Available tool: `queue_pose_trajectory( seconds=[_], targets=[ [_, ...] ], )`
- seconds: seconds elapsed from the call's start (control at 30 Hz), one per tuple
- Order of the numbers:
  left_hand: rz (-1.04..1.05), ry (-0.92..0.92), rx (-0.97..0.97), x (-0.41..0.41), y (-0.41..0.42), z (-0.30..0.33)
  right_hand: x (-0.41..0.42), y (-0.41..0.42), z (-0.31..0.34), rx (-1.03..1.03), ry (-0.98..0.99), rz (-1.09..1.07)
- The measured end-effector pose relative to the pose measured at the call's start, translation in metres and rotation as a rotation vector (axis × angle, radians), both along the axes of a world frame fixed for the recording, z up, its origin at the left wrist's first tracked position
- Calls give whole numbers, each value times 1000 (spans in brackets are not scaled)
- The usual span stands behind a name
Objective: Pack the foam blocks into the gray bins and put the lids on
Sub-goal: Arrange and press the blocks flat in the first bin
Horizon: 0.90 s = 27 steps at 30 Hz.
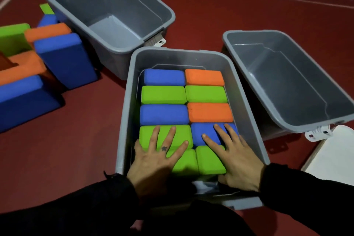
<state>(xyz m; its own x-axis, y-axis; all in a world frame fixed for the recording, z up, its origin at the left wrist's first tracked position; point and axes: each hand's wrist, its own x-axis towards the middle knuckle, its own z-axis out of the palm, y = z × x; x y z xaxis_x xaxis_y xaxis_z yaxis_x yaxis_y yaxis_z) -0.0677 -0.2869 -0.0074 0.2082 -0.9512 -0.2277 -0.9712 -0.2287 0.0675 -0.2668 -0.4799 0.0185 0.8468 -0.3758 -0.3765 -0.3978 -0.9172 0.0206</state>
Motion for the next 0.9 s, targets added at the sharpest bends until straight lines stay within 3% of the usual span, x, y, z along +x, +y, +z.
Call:
queue_pose_trajectory(
  seconds=[0.13, 0.37, 0.57, 0.9],
  targets=[
    [-13, -41, -104, -2, 0, 0, -3, -4, -4, 2, -114, 39],
    [46, -61, -78, 4, -3, 4, -7, -10, -7, -41, -278, 129],
    [-26, -72, 28, -7, -2, 1, -3, 5, -5, -146, -14, 132],
    [-1, -174, -59, -8, 4, 2, 5, 9, -11, -105, -6, 172]
  ],
)
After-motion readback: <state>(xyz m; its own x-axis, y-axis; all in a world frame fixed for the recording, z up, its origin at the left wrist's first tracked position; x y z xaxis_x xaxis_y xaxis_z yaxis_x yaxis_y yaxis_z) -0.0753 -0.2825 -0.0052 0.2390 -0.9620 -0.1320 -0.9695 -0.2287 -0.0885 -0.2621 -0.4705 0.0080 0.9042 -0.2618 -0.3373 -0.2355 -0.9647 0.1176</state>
